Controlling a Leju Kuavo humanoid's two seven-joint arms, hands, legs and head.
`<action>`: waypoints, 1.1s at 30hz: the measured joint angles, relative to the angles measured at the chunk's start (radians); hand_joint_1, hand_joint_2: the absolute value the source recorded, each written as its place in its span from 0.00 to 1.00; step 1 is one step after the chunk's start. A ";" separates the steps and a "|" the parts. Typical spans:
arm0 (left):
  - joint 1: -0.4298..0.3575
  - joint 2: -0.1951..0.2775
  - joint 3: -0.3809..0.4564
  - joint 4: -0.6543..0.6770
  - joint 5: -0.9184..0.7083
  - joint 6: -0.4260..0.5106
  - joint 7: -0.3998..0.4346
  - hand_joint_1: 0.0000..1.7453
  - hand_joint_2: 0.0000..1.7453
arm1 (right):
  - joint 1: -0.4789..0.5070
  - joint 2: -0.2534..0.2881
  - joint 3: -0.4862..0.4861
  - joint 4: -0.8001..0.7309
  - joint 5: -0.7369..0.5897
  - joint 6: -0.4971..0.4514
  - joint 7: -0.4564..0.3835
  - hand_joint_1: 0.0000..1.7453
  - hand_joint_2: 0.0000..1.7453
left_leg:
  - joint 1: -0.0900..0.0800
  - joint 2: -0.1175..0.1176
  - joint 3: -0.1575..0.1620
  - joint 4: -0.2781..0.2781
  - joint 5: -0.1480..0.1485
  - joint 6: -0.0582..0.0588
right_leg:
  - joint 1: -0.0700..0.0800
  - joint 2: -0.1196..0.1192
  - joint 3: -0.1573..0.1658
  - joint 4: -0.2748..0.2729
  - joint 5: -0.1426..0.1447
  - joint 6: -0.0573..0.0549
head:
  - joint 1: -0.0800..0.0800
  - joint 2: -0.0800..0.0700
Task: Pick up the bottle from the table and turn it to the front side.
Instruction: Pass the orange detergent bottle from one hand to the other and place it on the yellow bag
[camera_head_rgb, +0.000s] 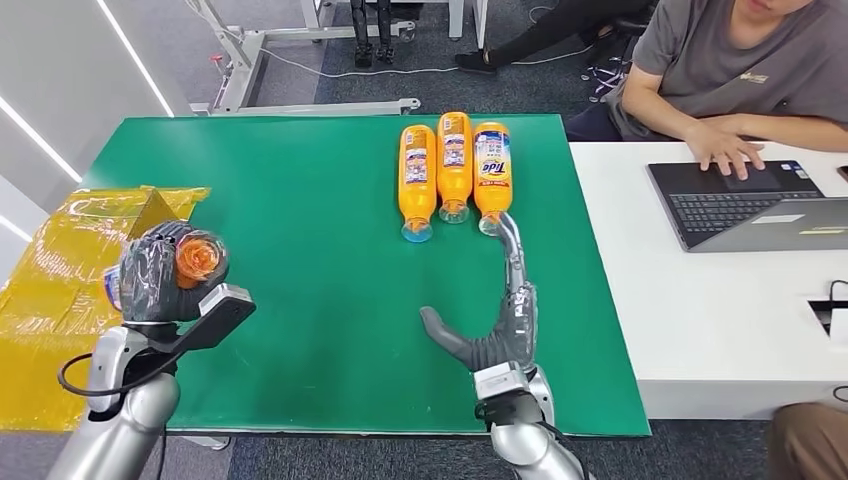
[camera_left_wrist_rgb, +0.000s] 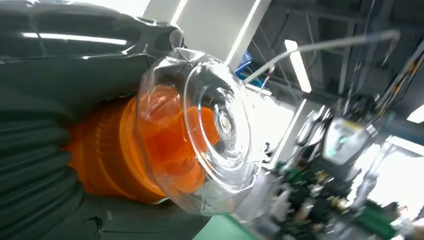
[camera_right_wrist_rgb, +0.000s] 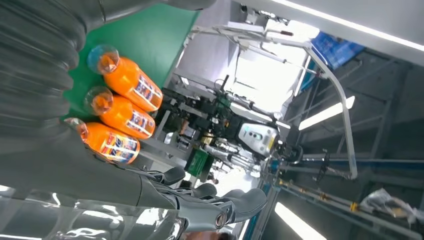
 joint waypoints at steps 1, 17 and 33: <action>-0.014 0.020 -0.001 0.028 -0.020 -0.014 0.003 1.00 1.00 | 0.000 0.000 -0.003 -0.009 -0.002 0.000 0.000 0.00 1.00 | 0.000 0.000 0.000 0.000 0.000 0.000 | 0.000 0.000 0.000 0.000 0.000 0.000 | 0.000 0.000; -0.295 0.156 -0.161 0.660 -0.246 -0.104 -0.015 1.00 1.00 | -0.017 0.020 -0.062 -0.067 -0.007 0.002 0.000 0.00 1.00 | 0.000 0.001 0.000 0.000 0.000 0.000 | 0.000 0.001 -0.001 0.000 0.000 0.000 | 0.000 0.000; -0.383 0.237 -0.243 0.871 -0.243 -0.267 -0.168 1.00 1.00 | -0.014 0.023 -0.072 -0.071 -0.054 0.002 0.000 0.00 1.00 | 0.000 0.001 -0.001 0.000 0.000 0.000 | 0.000 0.002 -0.002 0.000 0.000 0.000 | 0.000 0.000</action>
